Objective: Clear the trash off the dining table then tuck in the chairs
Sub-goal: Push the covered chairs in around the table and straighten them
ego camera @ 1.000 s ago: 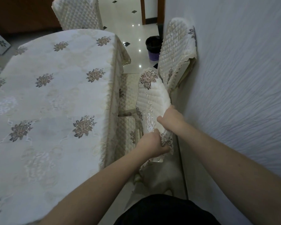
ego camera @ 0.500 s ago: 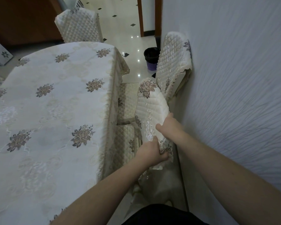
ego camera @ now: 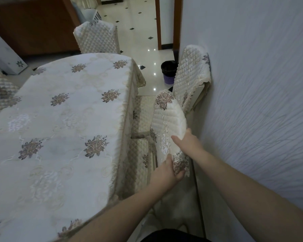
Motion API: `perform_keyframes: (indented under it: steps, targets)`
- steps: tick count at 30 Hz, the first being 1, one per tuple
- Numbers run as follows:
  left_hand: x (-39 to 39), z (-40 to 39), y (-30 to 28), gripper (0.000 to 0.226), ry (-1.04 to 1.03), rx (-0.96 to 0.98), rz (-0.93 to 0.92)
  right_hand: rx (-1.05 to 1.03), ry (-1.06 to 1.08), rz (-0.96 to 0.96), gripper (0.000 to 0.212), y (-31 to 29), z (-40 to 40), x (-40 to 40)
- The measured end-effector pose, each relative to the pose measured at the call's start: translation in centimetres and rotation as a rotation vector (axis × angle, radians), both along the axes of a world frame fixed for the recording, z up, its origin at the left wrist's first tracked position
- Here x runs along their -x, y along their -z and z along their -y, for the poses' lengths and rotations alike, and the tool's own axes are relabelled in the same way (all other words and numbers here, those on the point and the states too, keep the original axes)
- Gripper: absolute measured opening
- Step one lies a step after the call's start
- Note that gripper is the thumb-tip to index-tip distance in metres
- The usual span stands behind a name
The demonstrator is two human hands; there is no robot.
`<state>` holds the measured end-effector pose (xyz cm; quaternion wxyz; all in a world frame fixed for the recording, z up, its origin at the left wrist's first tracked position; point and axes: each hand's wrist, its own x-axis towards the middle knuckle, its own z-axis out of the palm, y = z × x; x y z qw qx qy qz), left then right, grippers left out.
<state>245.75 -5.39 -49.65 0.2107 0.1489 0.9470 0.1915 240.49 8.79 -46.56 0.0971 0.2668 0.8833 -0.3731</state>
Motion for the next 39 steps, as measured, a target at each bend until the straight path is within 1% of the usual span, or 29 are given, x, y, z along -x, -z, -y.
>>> perform_keyframes:
  steps: [3,6,9,13,17,20,25,29,34,39]
  targets:
    - [-1.4,0.0,0.3,0.085,-0.094,-0.084,-0.001,0.028,-0.005,0.028,0.083,0.3,0.2,-0.8]
    - [-2.5,0.3,0.5,0.075,-0.091,-0.104,-0.024,0.084,-0.055,0.056,0.072,0.8,0.5,-2.1]
    - [-2.8,0.5,0.2,0.065,-0.125,-0.112,-0.016,0.109,-0.089,0.044,0.062,1.3,0.8,-3.2]
    - [-2.7,0.6,0.0,0.065,-0.096,-0.121,0.025,0.093,-0.025,0.035,0.057,1.4,1.3,-3.4]
    - [-2.3,1.0,0.1,0.079,-0.055,-0.087,0.054,0.055,0.015,0.070,0.056,1.6,2.0,-3.0]
    - [-2.4,1.4,0.0,0.078,-0.061,-0.104,0.068,0.037,0.034,0.087,0.058,1.8,2.6,-3.1]
    - [-2.6,1.6,-0.3,0.083,-0.043,-0.092,0.087,0.039,0.051,0.088,0.050,1.7,3.1,-3.3]
    - [-3.0,2.0,-0.4,0.076,-0.044,-0.114,0.098,0.042,0.084,0.070,0.055,1.7,3.6,-3.8]
    - [-3.2,2.3,-0.1,0.067,-0.017,-0.131,0.063,0.065,0.108,0.071,0.054,1.6,3.9,-4.2]
    - [-3.3,2.6,0.1,0.070,-0.002,-0.126,0.049,0.072,0.118,0.077,0.051,1.6,4.1,-4.5]
